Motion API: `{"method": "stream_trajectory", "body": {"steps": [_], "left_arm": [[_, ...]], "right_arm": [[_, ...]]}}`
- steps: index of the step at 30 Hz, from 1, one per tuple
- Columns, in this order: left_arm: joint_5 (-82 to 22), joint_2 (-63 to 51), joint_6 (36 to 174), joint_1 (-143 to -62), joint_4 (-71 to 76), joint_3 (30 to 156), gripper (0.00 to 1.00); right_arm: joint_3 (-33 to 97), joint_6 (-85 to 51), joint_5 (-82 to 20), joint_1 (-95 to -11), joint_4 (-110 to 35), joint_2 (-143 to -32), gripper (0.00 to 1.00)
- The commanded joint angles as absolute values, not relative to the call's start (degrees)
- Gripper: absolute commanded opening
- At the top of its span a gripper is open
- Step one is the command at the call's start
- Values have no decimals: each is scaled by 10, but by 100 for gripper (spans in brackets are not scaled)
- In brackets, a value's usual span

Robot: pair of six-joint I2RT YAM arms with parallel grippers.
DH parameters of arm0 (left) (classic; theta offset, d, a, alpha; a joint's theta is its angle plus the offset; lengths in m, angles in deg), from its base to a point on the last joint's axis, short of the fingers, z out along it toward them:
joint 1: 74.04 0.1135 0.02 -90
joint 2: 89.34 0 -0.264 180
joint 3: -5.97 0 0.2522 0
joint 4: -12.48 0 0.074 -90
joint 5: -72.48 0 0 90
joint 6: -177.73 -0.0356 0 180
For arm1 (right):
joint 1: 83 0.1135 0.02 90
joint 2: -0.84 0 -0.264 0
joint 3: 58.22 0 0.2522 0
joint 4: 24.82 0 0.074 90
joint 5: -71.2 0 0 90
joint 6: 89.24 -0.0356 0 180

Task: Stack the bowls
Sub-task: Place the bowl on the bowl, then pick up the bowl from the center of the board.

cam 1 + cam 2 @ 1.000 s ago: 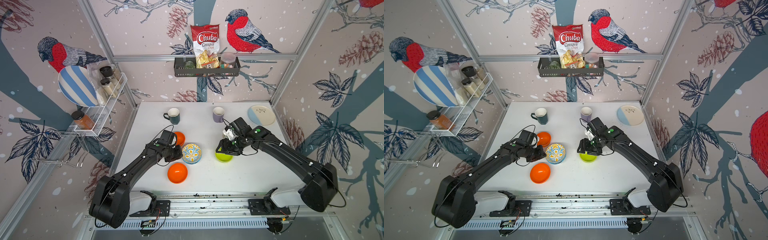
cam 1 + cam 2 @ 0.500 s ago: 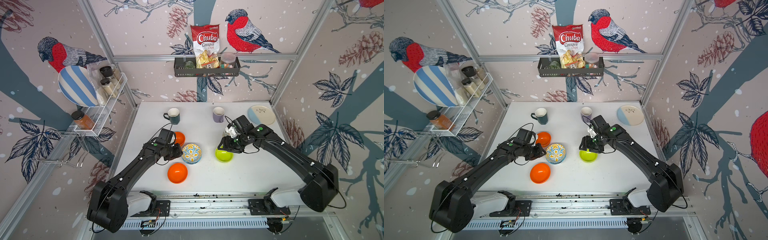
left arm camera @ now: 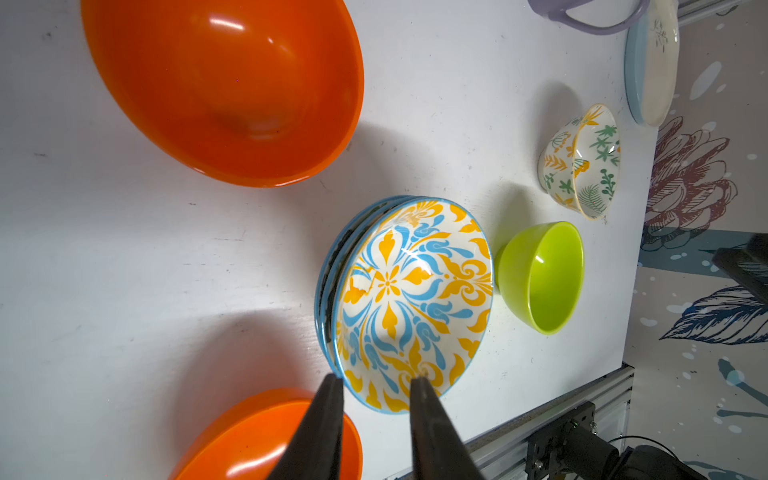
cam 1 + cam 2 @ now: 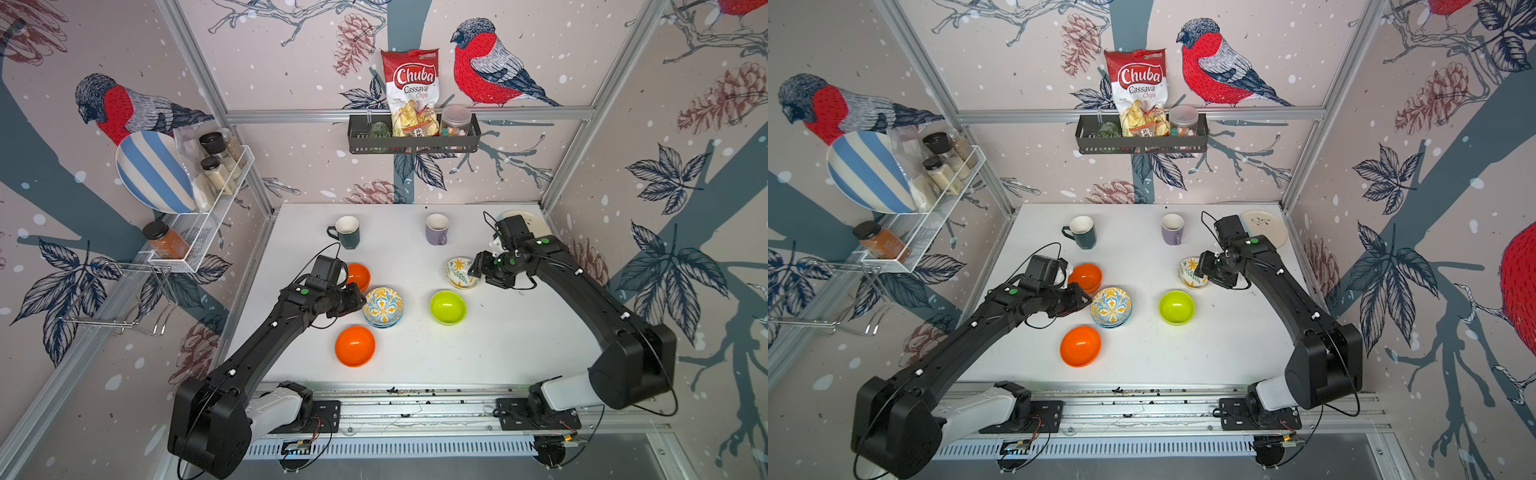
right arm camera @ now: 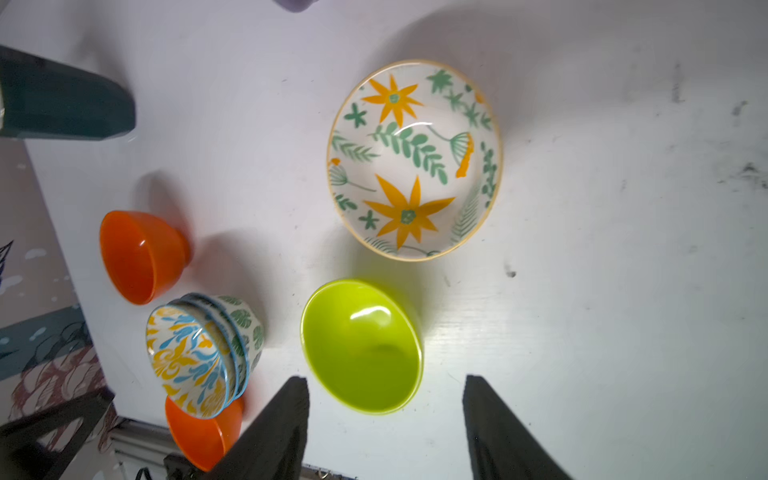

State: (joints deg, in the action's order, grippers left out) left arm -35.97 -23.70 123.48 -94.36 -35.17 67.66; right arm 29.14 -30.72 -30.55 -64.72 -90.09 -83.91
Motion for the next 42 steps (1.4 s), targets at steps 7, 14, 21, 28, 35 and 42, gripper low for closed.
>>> {"method": "stream_trajectory", "body": {"steps": [7, 14, 21, 28, 35, 42], "left_arm": [[-365, -264, 1230, -941, -389, 667, 35], [-356, -270, 1228, -941, -390, 661, 36], [-355, -267, 1227, -941, -388, 658, 36], [-353, -269, 1227, -941, -387, 656, 36], [-352, -270, 1227, -941, -388, 654, 36], [-345, -278, 1226, -942, -395, 652, 36]], "right_arm": [[326, -311, -268, -698, -870, -956, 48], [338, -303, -282, -718, -851, -1019, 45], [337, -300, -301, -716, -834, -1055, 41], [329, -299, -301, -714, -829, -1068, 31], [327, -297, -298, -712, -830, -1072, 20], [328, -296, -303, -710, -834, -1069, 13]]}}
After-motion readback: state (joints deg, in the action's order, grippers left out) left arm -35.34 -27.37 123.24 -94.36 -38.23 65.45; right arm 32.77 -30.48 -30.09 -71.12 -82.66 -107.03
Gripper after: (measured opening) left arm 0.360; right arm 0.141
